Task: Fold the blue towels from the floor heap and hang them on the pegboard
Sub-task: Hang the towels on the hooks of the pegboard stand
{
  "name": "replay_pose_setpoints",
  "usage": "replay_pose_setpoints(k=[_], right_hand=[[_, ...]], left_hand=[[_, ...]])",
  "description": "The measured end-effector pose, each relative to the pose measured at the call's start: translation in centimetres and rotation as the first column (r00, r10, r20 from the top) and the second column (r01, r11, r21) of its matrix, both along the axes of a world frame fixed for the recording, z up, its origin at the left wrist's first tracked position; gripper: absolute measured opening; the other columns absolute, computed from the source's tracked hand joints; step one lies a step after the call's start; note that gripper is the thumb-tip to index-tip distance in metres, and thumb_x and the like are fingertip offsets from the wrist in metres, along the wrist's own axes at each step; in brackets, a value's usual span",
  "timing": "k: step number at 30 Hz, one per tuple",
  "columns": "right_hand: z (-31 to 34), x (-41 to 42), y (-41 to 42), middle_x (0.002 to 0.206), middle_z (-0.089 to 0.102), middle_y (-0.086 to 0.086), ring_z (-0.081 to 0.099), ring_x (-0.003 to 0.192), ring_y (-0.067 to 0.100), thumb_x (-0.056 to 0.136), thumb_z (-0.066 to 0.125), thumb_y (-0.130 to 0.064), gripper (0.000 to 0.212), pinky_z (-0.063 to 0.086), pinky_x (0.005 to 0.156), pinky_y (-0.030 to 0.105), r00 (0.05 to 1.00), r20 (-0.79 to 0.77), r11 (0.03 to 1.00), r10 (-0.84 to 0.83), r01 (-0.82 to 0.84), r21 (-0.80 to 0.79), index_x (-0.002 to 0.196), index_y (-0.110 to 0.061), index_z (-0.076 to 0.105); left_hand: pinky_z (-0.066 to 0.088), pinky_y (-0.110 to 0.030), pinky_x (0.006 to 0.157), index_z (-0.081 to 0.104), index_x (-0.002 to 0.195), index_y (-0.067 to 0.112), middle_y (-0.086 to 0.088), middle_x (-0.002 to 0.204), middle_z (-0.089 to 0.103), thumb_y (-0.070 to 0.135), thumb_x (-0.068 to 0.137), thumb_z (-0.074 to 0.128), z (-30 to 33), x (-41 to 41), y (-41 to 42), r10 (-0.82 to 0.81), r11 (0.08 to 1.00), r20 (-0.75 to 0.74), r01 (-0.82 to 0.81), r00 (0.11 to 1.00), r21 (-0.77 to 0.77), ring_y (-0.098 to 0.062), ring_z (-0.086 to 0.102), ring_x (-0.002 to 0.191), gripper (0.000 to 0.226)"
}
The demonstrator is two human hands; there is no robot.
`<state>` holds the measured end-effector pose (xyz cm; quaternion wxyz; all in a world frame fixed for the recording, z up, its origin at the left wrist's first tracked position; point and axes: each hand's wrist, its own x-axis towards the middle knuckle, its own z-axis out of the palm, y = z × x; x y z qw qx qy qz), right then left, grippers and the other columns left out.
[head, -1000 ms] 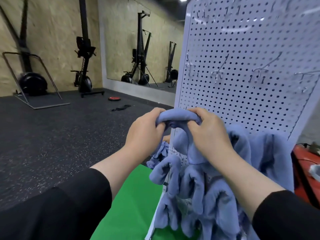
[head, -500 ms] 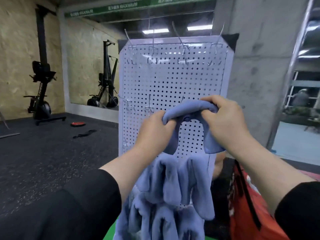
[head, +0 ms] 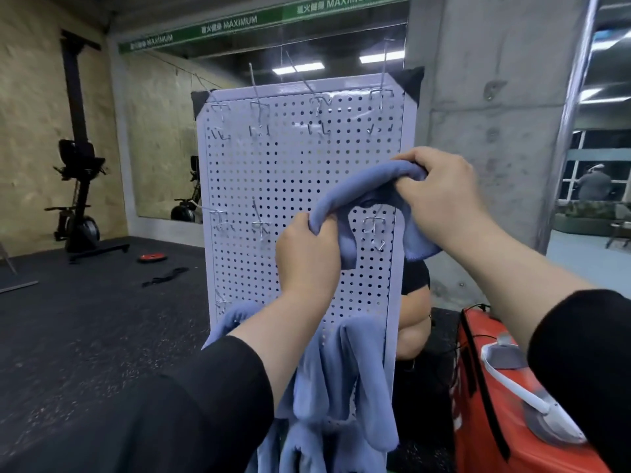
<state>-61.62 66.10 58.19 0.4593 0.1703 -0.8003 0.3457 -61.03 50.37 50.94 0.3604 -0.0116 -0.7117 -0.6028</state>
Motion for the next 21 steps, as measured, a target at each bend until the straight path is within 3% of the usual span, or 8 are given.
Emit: replay_pose_setpoints(k=[4, 8, 12, 16, 21], right_hand=[[0.8, 1.1, -0.1, 0.094, 0.071, -0.010, 0.064, 0.093, 0.012, 0.084, 0.058, -0.014, 0.027, 0.051, 0.081, 0.028, 0.992, -0.109, 0.998, 0.060, -0.059, 0.011, 0.104, -0.025, 0.074], [0.9, 0.9, 0.3, 0.095, 0.072, -0.010, 0.065, 0.094, 0.012, 0.085, 0.058, -0.013, 0.028, 0.053, 0.082, 0.030, 0.988, -0.134, 0.997, 0.075, -0.076, 0.003, 0.105, -0.026, 0.073], [0.8, -0.1, 1.4, 0.096, 0.073, -0.008, 0.066, 0.094, 0.015, 0.083, 0.057, -0.018, 0.027, 0.055, 0.085, 0.040, 0.992, -0.118, 0.998, 0.044, -0.047, -0.029, 0.104, -0.025, 0.073], [1.2, -1.3, 2.3, 0.096, 0.072, -0.005, 0.064, 0.095, 0.018, 0.086, 0.058, -0.015, 0.026, 0.052, 0.083, 0.036, 0.998, -0.070, 1.000, -0.007, 0.006, -0.021, 0.105, -0.025, 0.074], [-0.2, -3.1, 2.6, 0.096, 0.074, 0.003, 0.064, 0.093, 0.026, 0.085, 0.060, -0.013, 0.023, 0.053, 0.081, 0.038, 0.998, 0.029, 0.998, -0.049, 0.050, -0.032, 0.100, -0.021, 0.074]], left_hand=[[0.033, -0.033, 0.056, 0.039, 0.067, 0.018, 0.006, 0.061, 0.042, 0.036, 0.098, 0.055, 0.1, 0.2, 0.1, 0.027, 0.998, -0.125, -0.020, 0.992, 0.053, -0.017, 0.036, 0.060, 0.039], [0.034, -0.033, 0.058, 0.039, 0.068, 0.020, 0.009, 0.060, 0.041, 0.036, 0.097, 0.058, 0.5, -0.1, 0.4, 0.020, 0.997, -0.159, -0.008, 0.987, 0.078, -0.017, 0.036, 0.060, 0.039], [0.036, -0.032, 0.056, 0.043, 0.071, 0.020, 0.009, 0.062, 0.045, 0.035, 0.098, 0.057, 0.9, -0.3, 1.1, -0.001, 0.999, -0.152, 0.008, 0.988, 0.045, -0.015, 0.038, 0.058, 0.033], [0.042, -0.029, 0.053, 0.055, 0.093, 0.023, 0.009, 0.071, 0.057, 0.023, 0.097, 0.052, 2.0, -0.4, 2.0, 0.001, 1.000, -0.132, -0.002, 0.991, -0.004, -0.010, 0.050, 0.062, 0.005], [0.050, -0.037, 0.062, 0.056, 0.099, 0.023, 0.003, 0.079, 0.061, 0.019, 0.096, 0.047, 1.2, -1.5, 2.5, 0.001, 0.992, -0.032, -0.004, 1.000, -0.123, -0.021, 0.056, 0.073, 0.010]])
